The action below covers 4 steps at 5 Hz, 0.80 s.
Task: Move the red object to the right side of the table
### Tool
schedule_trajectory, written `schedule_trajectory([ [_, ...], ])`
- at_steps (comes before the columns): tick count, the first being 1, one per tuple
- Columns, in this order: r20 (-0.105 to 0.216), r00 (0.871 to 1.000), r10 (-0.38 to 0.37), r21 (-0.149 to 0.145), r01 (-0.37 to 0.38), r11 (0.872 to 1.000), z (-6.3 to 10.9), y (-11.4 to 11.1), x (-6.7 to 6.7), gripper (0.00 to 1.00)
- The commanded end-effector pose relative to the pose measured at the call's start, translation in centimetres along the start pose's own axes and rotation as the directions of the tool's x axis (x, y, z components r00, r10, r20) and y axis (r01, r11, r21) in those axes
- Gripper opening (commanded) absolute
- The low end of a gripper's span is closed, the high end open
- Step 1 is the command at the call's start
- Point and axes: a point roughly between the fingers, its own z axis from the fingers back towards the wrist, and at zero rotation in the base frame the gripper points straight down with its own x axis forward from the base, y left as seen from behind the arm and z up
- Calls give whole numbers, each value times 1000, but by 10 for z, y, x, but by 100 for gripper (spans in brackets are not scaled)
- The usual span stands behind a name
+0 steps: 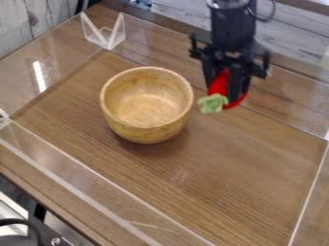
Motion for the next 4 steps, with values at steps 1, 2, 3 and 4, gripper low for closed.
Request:
schedule_trajectory([
  [1, 26, 992, -123, 9, 123, 992, 8, -8, 14, 0],
  [2, -12, 978, -210, 4, 210, 978, 0, -9, 15, 0],
  [3, -30, 980, -198, 1, 198, 980, -15, -3, 18, 0],
  [4, -45, 981, -189, -1, 189, 982, -31, 2, 22, 0],
])
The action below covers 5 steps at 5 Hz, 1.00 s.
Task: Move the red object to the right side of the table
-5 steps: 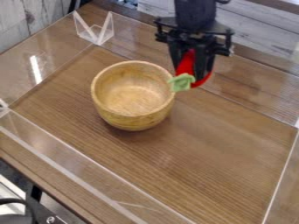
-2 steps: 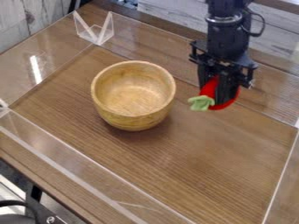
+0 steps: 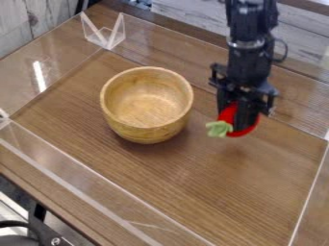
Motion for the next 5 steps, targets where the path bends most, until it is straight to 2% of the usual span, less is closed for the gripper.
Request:
schedule_trajectory([
  [1, 46, 997, -58, 24, 57, 998, 12, -1, 16, 0],
  [2, 29, 995, -98, 22, 98, 995, 8, -2, 17, 0],
  [3, 38, 999, -27, 15, 27, 1000, 1, 1, 23, 0],
  [4, 54, 998, 44, 13, -45, 999, -3, 2, 27, 0],
  [5, 69, 994, 80, 0, -80, 997, -7, -10, 26, 100],
])
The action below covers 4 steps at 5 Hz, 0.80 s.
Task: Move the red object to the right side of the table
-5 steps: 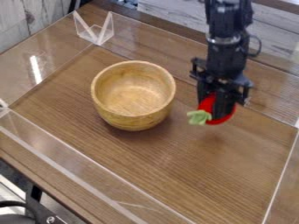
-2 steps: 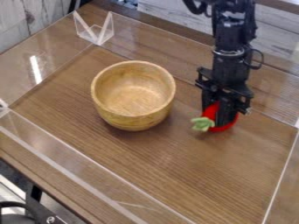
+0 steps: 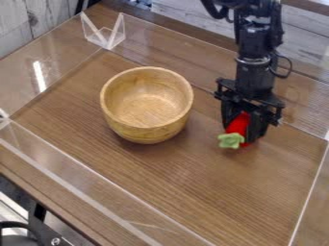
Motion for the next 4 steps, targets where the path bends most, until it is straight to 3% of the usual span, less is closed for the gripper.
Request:
schedule_trajectory([
  [1, 49, 999, -14, -6, 14, 1000, 12, -6, -1, 100],
  [4, 109, 994, 20, -20, -18, 1000, 30, -4, -15, 100],
])
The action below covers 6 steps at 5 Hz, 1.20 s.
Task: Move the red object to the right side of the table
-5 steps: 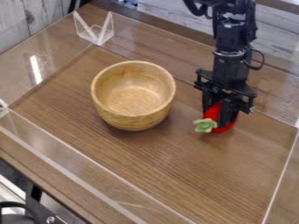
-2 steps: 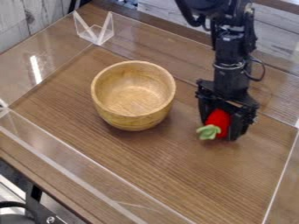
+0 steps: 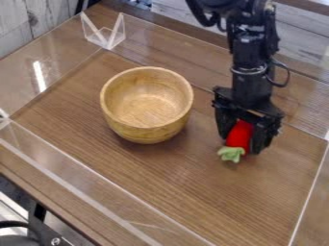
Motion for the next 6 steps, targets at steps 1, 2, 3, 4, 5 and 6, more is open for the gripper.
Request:
schedule_trajectory([
  [1, 84, 996, -16, 6, 16, 1000, 37, -8, 5, 100],
  [2, 113, 993, -26, 27, 24, 999, 62, -15, 3, 100],
  [3, 150, 988, -38, 52, 30, 998, 94, -19, -3, 0],
  [4, 169, 985, -18, 65, 7, 998, 104, -19, -17, 100],
  [5, 186, 983, -3, 68, -10, 998, 104, -21, -26, 100],
  [6, 189, 982, 5, 74, -20, 997, 100, -14, -26, 100],
])
